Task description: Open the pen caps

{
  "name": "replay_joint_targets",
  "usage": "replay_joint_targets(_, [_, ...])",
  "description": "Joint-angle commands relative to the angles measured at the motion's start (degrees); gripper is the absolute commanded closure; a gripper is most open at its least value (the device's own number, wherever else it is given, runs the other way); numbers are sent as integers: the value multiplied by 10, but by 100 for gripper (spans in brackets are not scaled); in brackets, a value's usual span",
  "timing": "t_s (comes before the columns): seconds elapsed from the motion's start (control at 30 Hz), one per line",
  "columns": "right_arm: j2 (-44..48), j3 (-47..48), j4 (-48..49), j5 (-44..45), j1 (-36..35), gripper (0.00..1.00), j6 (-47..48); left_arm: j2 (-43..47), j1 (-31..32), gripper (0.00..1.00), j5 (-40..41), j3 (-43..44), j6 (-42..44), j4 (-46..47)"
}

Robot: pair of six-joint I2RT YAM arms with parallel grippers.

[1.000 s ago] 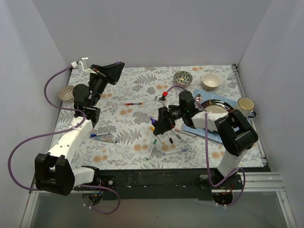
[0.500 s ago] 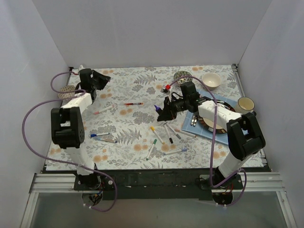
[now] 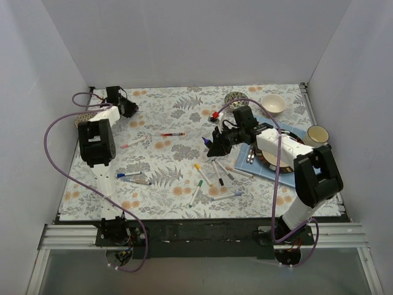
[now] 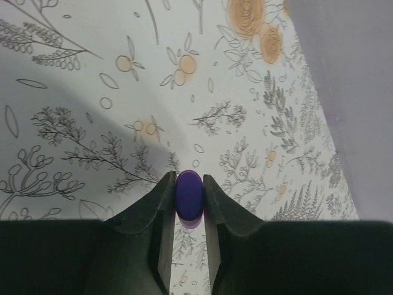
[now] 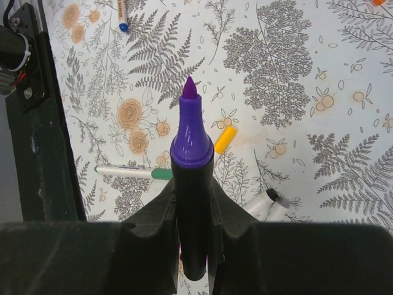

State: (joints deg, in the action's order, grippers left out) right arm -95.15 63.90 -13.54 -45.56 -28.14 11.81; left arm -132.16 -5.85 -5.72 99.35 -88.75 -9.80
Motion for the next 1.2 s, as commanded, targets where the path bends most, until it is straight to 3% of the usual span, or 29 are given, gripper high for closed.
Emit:
replay_joint_targets(0.0, [6, 27, -10, 26, 10, 99, 22, 11, -15, 71, -1, 23, 2, -36])
replay_joint_targets(0.07, [3, 38, -17, 38, 10, 99, 31, 29, -21, 61, -6, 4, -3, -36])
replay_joint_targets(0.1, [-4, 45, -23, 54, 10, 99, 36, 39, -28, 49, -8, -6, -4, -25])
replay_joint_targets(0.23, [-38, 91, -42, 109, 9, 99, 49, 108, -41, 33, -33, -36, -1, -15])
replay_joint_targets(0.33, [-89, 168, -68, 175, 5, 99, 65, 164, -51, 27, -75, -92, -10, 4])
replay_joint_targets(0.57, [-290, 469, -186, 370, -16, 96, 129, 370, -51, 15, -238, -315, 7, 146])
replay_joint_targets(0.73, [-413, 612, -218, 430, -17, 87, 137, 532, -48, 11, -271, -439, 60, 140])
replay_joint_targets(0.77, [-425, 634, -217, 437, -17, 85, 138, 555, -48, 6, -272, -452, 74, 138])
replay_joint_targets(0.93, [-463, 645, -199, 471, -17, 70, 142, 679, -37, 2, -244, -532, 145, 102])
replay_joint_targets(1.17, [-472, 635, -197, 462, -17, 59, 139, 712, -33, 2, -240, -597, 169, 101])
